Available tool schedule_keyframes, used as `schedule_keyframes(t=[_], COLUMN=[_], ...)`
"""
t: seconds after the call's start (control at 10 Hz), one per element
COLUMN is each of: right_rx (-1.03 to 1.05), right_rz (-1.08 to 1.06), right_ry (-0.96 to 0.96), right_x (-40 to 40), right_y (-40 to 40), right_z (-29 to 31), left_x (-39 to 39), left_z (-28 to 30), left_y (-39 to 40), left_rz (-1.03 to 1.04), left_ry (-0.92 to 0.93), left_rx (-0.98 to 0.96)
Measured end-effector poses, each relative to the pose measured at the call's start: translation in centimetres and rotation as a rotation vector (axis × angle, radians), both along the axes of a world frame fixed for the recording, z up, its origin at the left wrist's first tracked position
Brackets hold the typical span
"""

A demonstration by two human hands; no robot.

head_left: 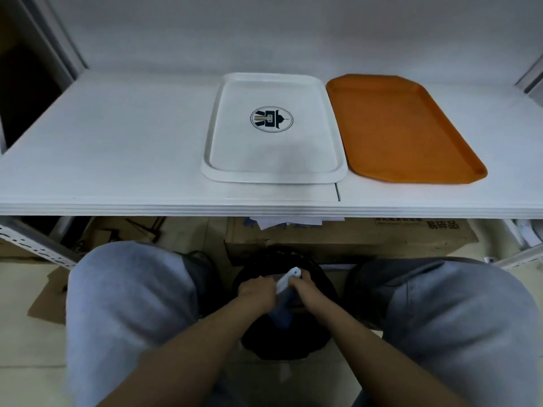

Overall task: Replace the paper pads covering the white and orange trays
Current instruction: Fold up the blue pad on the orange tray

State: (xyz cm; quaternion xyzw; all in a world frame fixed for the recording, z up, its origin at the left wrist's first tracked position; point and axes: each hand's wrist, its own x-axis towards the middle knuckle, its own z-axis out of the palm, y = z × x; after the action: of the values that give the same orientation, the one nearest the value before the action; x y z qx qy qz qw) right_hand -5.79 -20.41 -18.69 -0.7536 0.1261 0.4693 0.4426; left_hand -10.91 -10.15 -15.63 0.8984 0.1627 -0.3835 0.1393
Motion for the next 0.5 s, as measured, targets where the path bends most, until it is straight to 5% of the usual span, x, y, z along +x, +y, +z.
schedule_keyframes(t=[0.1,0.4,0.5], right_rx=[0.112,-0.053,-0.071], right_rz=[-0.048,-0.002,0.036], right_ry=[0.076,0.048,0.041], right_x=[-0.2,0.5,0.7], right_y=[-0.7,0.2,0.4], right_z=[-0.9,-6.6,-7.3], left_x=[-0.1,-0.5,-0.3], left_z=[-1.0,-4.7,-6.3], left_y=[-0.4,-0.6,-1.1], left_rz=[0.083,0.318,0.825], left_ry=[0.031,0.013,0.036], left_rx=[-0.029,-0.11,-0.326])
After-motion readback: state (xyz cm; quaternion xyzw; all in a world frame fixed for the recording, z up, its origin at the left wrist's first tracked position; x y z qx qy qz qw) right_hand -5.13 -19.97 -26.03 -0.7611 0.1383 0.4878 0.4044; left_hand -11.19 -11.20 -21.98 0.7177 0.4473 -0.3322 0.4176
